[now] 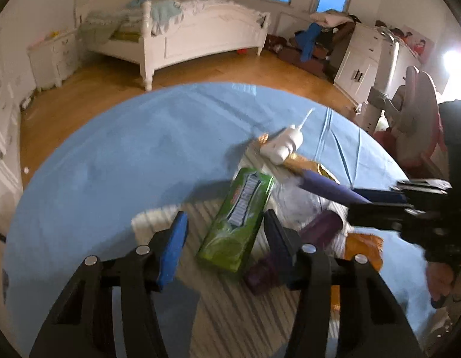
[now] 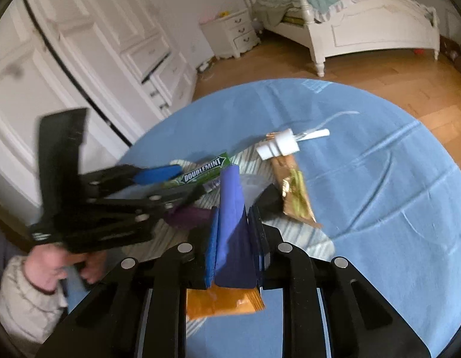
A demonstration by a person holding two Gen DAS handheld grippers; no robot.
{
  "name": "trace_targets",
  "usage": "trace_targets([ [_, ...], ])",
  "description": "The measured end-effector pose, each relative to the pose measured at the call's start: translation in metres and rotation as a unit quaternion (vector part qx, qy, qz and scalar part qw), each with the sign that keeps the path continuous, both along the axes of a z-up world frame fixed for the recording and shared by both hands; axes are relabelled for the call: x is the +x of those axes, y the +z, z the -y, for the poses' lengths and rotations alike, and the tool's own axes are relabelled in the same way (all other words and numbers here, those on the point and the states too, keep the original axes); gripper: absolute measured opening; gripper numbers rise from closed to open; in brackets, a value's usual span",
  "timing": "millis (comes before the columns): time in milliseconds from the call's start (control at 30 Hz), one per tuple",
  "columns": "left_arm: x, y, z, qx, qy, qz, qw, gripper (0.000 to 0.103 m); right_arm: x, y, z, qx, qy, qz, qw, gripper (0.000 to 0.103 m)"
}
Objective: Collect trash
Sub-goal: 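Grasp the green Doublemint gum box with left tool while right grasps purple item, then carry the gum box and purple item over the black bin and open both tools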
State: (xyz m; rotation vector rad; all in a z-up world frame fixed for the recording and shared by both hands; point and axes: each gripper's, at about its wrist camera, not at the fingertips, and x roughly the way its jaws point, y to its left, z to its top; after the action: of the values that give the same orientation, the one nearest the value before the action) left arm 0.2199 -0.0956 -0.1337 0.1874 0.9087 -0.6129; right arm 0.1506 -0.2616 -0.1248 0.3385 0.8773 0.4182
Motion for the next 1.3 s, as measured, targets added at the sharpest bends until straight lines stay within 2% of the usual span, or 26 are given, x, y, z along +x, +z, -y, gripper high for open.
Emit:
trace_targets([
  [67, 0.0, -0.001, 0.007, 0.018, -0.004, 0.015, 0.9997, 0.036, -0.008, 0.0, 0.008, 0.011, -0.007, 0.0, 1.0, 0.021],
  [133, -0.001, -0.002, 0.009, 0.022, 0.0, 0.023, 0.9995, 0.033, -0.017, 0.0, 0.014, 0.021, -0.013, 0.001, 1.0, 0.021],
  [233, -0.004, 0.0, 0.002, 0.001, 0.02, 0.02, 0.9996, 0.031, -0.032, 0.0, 0.021, 0.034, -0.02, 0.004, 0.999, 0.021],
  [367, -0.021, 0.018, -0.016, -0.051, 0.041, 0.021, 0.9976, 0.031, -0.048, 0.003, 0.038, 0.066, -0.03, 0.012, 0.997, 0.021],
  [600, -0.066, 0.054, 0.002, -0.105, 0.03, 0.025, 0.9937, 0.031, -0.079, 0.006, 0.071, 0.103, -0.062, 0.03, 0.992, 0.021],
  [767, -0.095, 0.072, 0.055, -0.134, -0.02, 0.013, 0.9907, 0.031, -0.111, 0.009, 0.122, 0.122, -0.115, 0.044, 0.985, 0.021],
  [900, -0.108, 0.072, 0.106, -0.142, -0.064, -0.003, 0.9878, 0.031, -0.138, 0.005, 0.17, 0.125, -0.169, 0.051, 0.976, 0.021],
  [1133, -0.132, 0.048, 0.209, -0.152, -0.14, -0.048, 0.9772, 0.031, -0.183, -0.028, 0.257, 0.128, -0.275, 0.025, 0.953, 0.021],
  [1300, -0.136, 0.031, 0.257, -0.142, -0.167, -0.074, 0.9729, 0.031, -0.197, -0.054, 0.29, 0.128, -0.315, 0.005, 0.941, 0.021],
])
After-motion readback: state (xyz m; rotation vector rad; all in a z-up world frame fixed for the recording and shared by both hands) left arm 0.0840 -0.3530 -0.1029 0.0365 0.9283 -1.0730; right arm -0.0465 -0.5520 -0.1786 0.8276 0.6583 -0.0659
